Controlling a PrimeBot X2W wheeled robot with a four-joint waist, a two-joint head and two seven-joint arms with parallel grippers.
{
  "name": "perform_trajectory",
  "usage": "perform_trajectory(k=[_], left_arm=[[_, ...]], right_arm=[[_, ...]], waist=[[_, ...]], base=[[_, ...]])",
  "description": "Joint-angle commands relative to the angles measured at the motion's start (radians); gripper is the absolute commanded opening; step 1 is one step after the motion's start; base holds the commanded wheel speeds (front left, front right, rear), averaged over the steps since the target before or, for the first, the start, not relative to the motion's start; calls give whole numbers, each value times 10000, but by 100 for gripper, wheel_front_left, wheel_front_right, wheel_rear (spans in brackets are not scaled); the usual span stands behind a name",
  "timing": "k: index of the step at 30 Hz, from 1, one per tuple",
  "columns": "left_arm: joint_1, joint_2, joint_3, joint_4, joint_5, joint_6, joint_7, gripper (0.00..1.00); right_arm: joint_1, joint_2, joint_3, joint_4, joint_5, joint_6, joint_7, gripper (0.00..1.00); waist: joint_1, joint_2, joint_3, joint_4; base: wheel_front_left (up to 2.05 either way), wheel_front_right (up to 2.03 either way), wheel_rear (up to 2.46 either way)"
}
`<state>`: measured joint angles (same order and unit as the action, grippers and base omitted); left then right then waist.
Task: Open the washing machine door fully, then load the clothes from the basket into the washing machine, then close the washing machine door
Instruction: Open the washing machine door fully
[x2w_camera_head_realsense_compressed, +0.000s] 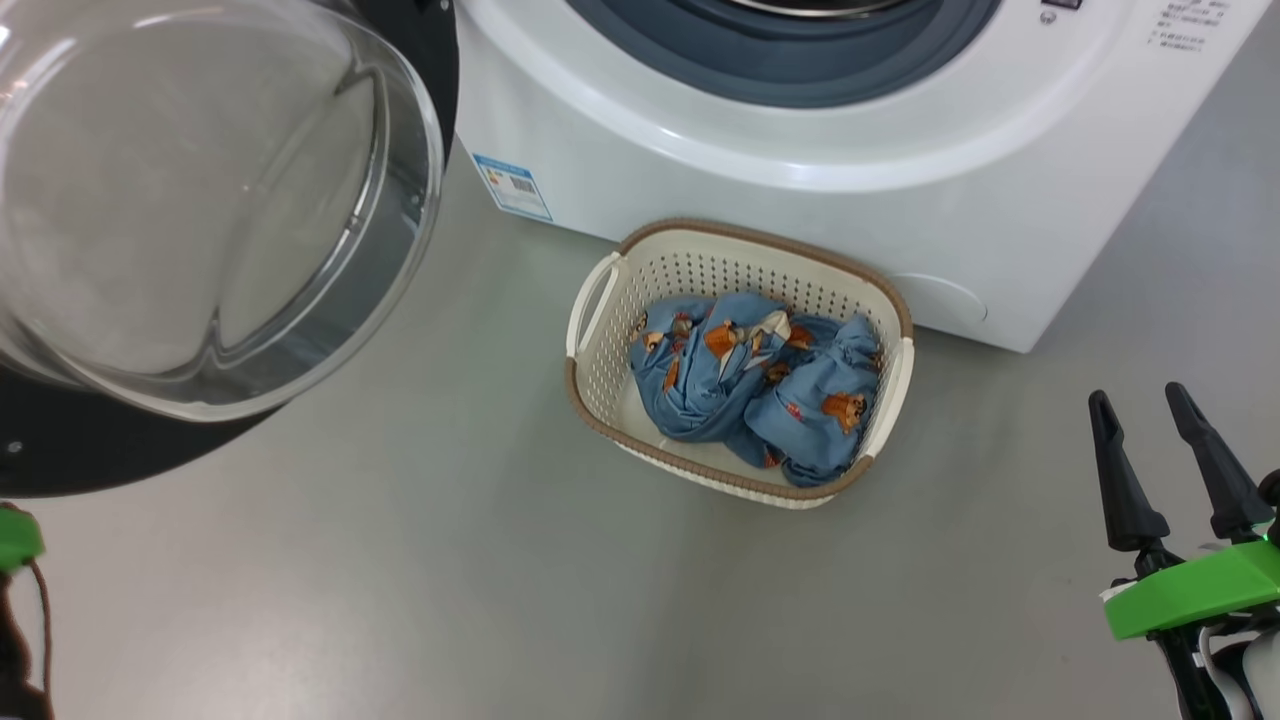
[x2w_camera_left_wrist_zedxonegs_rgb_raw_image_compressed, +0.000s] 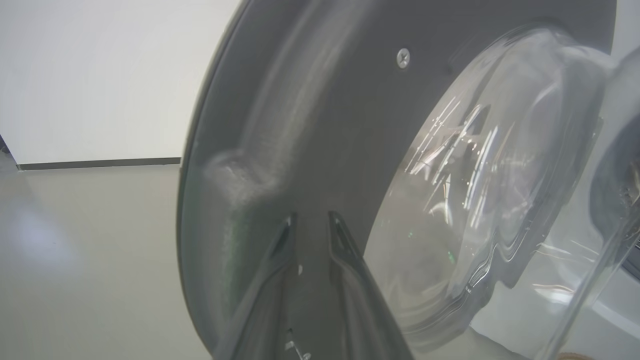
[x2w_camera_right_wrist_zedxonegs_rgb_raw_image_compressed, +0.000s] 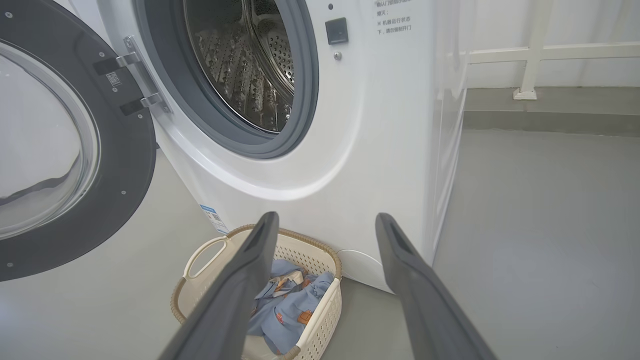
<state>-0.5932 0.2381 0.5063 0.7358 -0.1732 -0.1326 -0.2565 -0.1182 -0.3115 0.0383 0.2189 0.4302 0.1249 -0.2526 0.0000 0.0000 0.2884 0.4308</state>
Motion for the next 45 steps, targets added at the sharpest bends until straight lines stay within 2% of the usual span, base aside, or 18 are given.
perform_trajectory(k=[1,4,8,10,11,12,22,34,45], left_arm=[[327,536,156,-340,78,21,-53,30],[648,379,9,-623,45,21,-53,36],[1120,161,-296,-1088,-81,20,-53,54],[1398,69,-435,-1348,-175,20,-53,78],[1546,14,-518,-1463,-251,20,-53,93],[1699,-33,-635,-1612,-318,20,-53,100],[3099,-425,-2008,-3014,-1046,20,-53,100],[3875,-304,-3382,-4082,-1753,20,-53,100],[4076,-77,-4172,-4568,-1996,19,-53,100]], right_arm=[[49,-68,251,-183,-33,58,-92,100],[113,1,256,-167,-9,58,-92,100],[194,97,277,-136,35,58,-92,100],[231,162,299,-131,60,58,-92,100],[247,198,305,-125,73,58,-92,100],[267,238,305,-124,85,58,-92,100],[503,487,228,-125,190,58,-92,100],[603,706,45,-194,172,58,-92,100],[687,846,-4,-226,164,58,-92,100]], waist=[[0,0,-223,20],[0,0,-419,50],[0,0,-697,59],[0,0,-842,26],[0,0,-913,-3],[0,0,-983,-35],[0,0,-1429,-503],[0,0,-1554,-1546],[0,0,-1652,-2625]], base=[[0,0,0],[0,0,0],[0,0,0],[0,0,0],[0,0,0],[0,0,0],[0,0,0],[0,0,0],[0,0,0]])
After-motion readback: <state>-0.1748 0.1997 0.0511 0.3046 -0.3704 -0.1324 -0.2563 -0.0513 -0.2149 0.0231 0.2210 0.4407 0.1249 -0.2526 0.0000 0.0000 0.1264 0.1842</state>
